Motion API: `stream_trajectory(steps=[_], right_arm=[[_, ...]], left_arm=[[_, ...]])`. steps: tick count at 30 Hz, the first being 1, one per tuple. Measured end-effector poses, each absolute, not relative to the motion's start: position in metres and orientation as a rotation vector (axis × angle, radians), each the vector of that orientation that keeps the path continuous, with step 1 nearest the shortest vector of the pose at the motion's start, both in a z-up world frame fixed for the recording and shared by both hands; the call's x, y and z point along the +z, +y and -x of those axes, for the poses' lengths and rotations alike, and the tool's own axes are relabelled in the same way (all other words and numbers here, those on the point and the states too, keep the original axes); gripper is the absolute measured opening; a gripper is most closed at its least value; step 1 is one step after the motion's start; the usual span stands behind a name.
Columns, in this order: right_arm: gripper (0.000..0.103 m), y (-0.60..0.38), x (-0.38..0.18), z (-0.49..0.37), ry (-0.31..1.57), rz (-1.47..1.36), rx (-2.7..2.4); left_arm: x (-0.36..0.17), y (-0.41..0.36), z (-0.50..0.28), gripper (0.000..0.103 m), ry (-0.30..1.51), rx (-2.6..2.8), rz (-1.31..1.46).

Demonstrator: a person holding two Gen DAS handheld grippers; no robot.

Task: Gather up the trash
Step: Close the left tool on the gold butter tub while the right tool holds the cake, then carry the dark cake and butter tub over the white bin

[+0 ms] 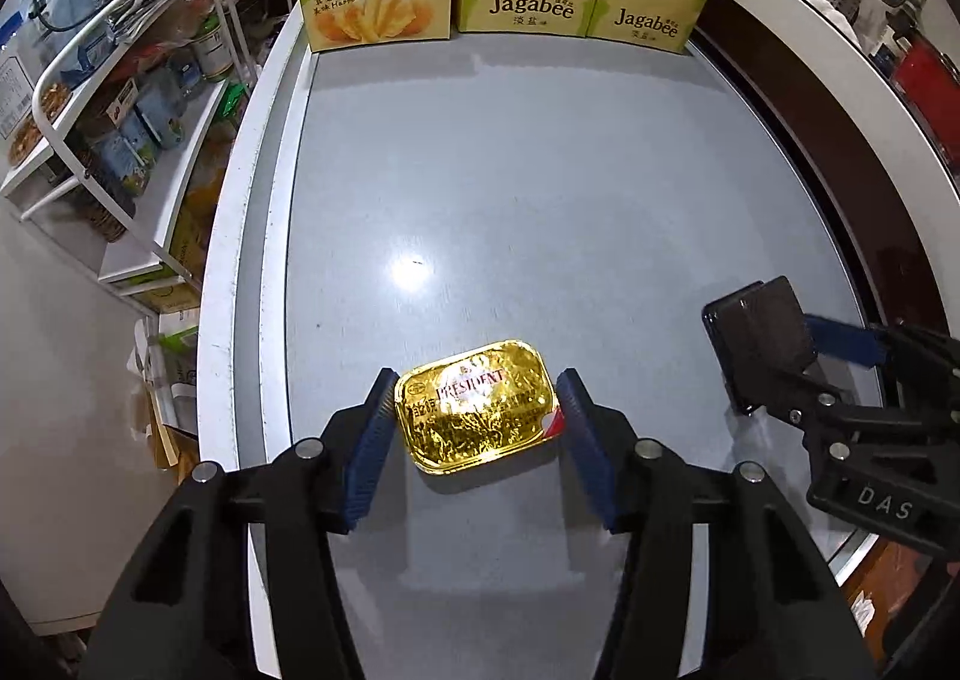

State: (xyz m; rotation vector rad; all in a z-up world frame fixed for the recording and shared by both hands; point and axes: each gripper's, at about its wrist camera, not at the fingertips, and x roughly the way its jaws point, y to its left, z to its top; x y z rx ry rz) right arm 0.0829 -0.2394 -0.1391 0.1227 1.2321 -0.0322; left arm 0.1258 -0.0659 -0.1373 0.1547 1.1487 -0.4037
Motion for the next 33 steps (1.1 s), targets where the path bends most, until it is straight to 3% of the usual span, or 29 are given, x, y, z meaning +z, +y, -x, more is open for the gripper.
stream_trajectory(steps=[3,5,33], right_arm=[[0.063,-0.240,-0.137,-0.082,1.223,-0.133,-0.038],[0.047,-0.241,-0.136,-0.081,1.223,-0.147,-0.034],[0.047,-0.241,-0.095,-0.038,1.143,-0.247,0.028]], left_arm=[[-0.138,-0.068,-0.124,0.055,1.145,-0.413,-0.170],[-0.137,-0.069,-0.123,0.055,1.143,-0.416,-0.171],[-0.094,-0.054,-0.078,0.055,1.038,-0.505,-0.187]])
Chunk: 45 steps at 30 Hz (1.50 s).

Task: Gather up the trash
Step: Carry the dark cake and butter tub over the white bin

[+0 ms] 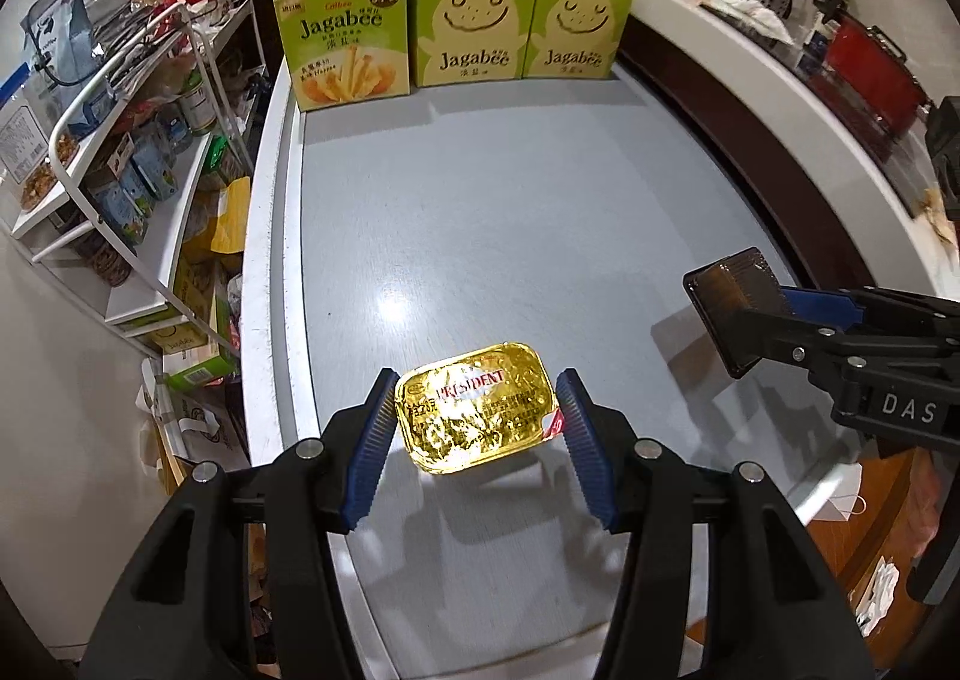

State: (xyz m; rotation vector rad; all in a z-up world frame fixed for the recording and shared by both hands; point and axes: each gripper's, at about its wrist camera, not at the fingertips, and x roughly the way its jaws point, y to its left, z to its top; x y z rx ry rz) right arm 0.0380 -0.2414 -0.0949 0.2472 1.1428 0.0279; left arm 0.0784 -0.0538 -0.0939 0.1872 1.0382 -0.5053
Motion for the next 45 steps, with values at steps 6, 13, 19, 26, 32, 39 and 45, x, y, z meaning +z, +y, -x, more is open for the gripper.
stream_trajectory(steps=[6,13,19,26,32,39,45], right_arm=[[0.047,-0.237,-0.073,-0.018,1.110,-0.252,0.070],[0.047,-0.226,-0.055,0.014,1.110,-0.246,0.133],[0.047,-0.214,-0.056,0.049,1.159,-0.206,0.183],[0.047,-0.197,-0.075,0.086,1.260,-0.145,0.240],[0.047,-0.186,-0.096,0.109,1.346,-0.110,0.280],[0.047,-0.175,-0.133,0.122,1.432,-0.072,0.291],[0.047,-0.162,-0.172,0.128,1.485,-0.033,0.283]], left_arm=[[-0.072,-0.042,-0.058,0.055,1.000,-0.541,-0.185],[-0.059,-0.028,-0.026,0.055,0.991,-0.581,-0.200],[-0.061,-0.023,0.010,0.055,1.012,-0.620,-0.254],[-0.081,-0.019,0.052,0.054,1.098,-0.691,-0.313],[-0.106,-0.017,0.078,0.054,1.175,-0.730,-0.372],[-0.145,-0.014,0.092,0.054,1.267,-0.735,-0.414],[-0.178,-0.017,0.094,0.054,1.313,-0.727,-0.457]])
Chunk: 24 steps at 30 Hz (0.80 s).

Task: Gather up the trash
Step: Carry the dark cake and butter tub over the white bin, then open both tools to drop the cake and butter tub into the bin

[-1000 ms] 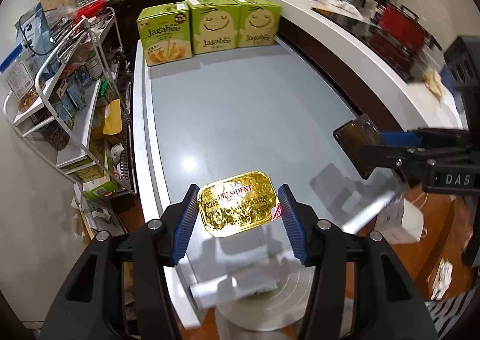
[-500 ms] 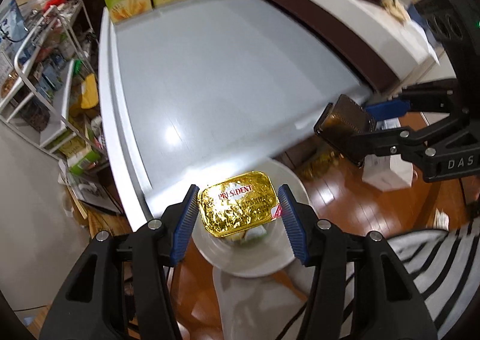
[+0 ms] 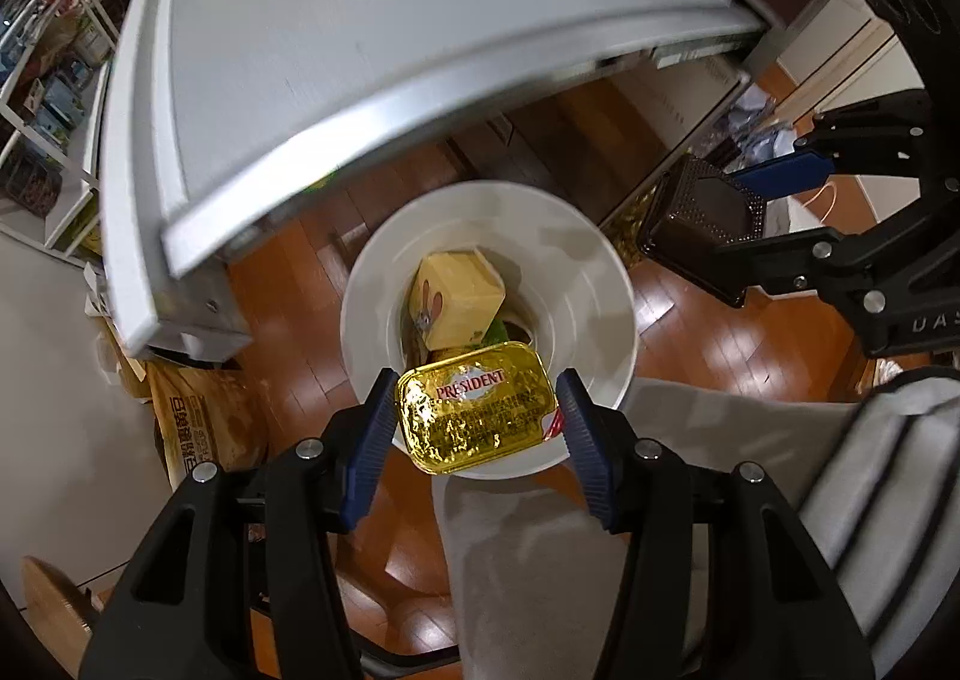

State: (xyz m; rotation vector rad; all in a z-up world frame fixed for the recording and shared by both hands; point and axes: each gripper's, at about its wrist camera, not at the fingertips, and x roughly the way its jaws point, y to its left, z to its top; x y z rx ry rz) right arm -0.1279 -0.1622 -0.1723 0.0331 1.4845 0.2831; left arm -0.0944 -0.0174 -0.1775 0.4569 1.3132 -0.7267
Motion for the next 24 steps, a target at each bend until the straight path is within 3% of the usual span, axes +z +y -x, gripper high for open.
stream_trajectory(steps=[20,21,22,23,24], right_arm=[[0.049,-0.167,-0.247,0.105,1.575,-0.126,0.176],[0.053,-0.167,-0.246,0.105,1.575,-0.128,0.178],[0.072,-0.169,-0.245,0.105,1.576,-0.127,0.177],[0.079,-0.169,-0.244,0.105,1.572,-0.125,0.174],[0.079,-0.170,-0.242,0.106,1.564,-0.124,0.171]], left_arm=[[-0.246,-0.024,0.082,0.056,1.395,-0.665,-0.525],[-0.246,-0.025,0.081,0.069,1.399,-0.667,-0.523],[-0.245,-0.025,0.080,0.084,1.402,-0.667,-0.518],[-0.243,-0.024,0.079,0.087,1.394,-0.662,-0.515],[-0.240,-0.024,0.079,0.087,1.383,-0.664,-0.511]])
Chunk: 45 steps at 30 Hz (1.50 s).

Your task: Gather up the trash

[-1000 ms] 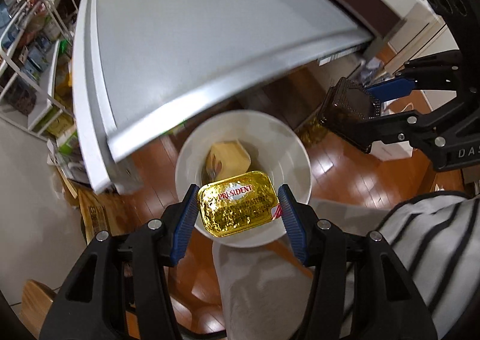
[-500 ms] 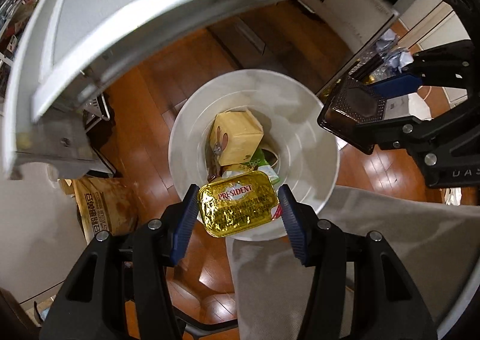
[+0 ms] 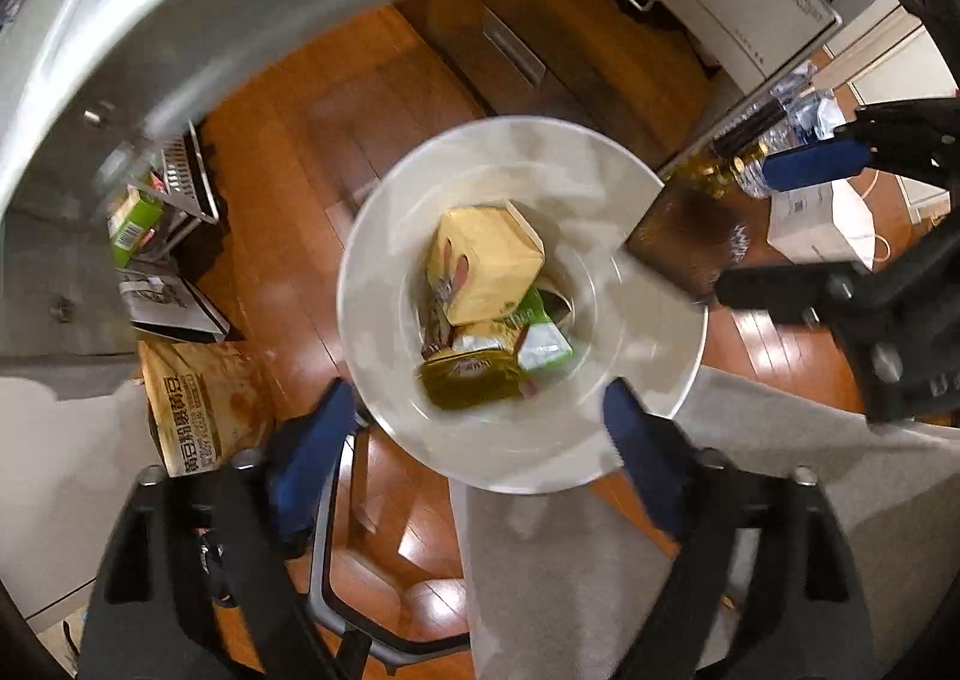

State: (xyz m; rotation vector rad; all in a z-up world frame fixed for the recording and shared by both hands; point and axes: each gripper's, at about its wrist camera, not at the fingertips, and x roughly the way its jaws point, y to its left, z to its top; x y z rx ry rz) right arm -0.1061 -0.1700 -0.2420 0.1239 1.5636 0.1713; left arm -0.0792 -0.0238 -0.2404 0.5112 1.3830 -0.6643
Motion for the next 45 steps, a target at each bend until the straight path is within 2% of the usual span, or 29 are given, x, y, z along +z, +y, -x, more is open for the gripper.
stream_trajectory(steps=[10,16,19,24,25,27,31,39,45], right_arm=[[0.098,-0.190,-0.230,0.109,1.659,-0.259,0.220],[0.098,-0.198,-0.202,0.109,1.762,-0.434,0.336],[0.098,-0.198,-0.162,0.103,1.691,-0.362,0.374],[0.098,-0.206,-0.103,0.080,1.471,-0.281,0.320],[0.098,-0.210,-0.091,0.072,1.377,-0.273,0.291],[0.098,-0.216,-0.082,0.062,1.263,-0.250,0.236],[0.098,-0.219,-0.083,0.044,1.127,-0.207,0.138],[0.098,-0.219,-0.100,0.020,1.004,-0.207,0.029],[0.098,-0.223,-0.115,0.011,0.960,-0.223,-0.051]], left_arm=[[-0.228,-0.017,0.076,0.087,1.471,-0.693,-0.448],[-0.185,-0.006,0.074,0.087,1.472,-0.733,-0.388],[-0.145,0.001,0.071,0.087,1.387,-0.738,-0.369],[-0.093,0.009,0.047,0.088,1.211,-0.658,-0.288],[-0.089,0.009,0.043,0.097,1.188,-0.639,-0.273],[-0.079,0.013,0.030,0.101,1.101,-0.562,-0.233],[-0.079,0.010,0.004,0.101,1.027,-0.456,-0.202],[-0.077,-0.004,-0.016,0.101,0.867,-0.373,-0.184],[-0.094,-0.004,-0.026,0.101,0.909,-0.317,-0.146]])
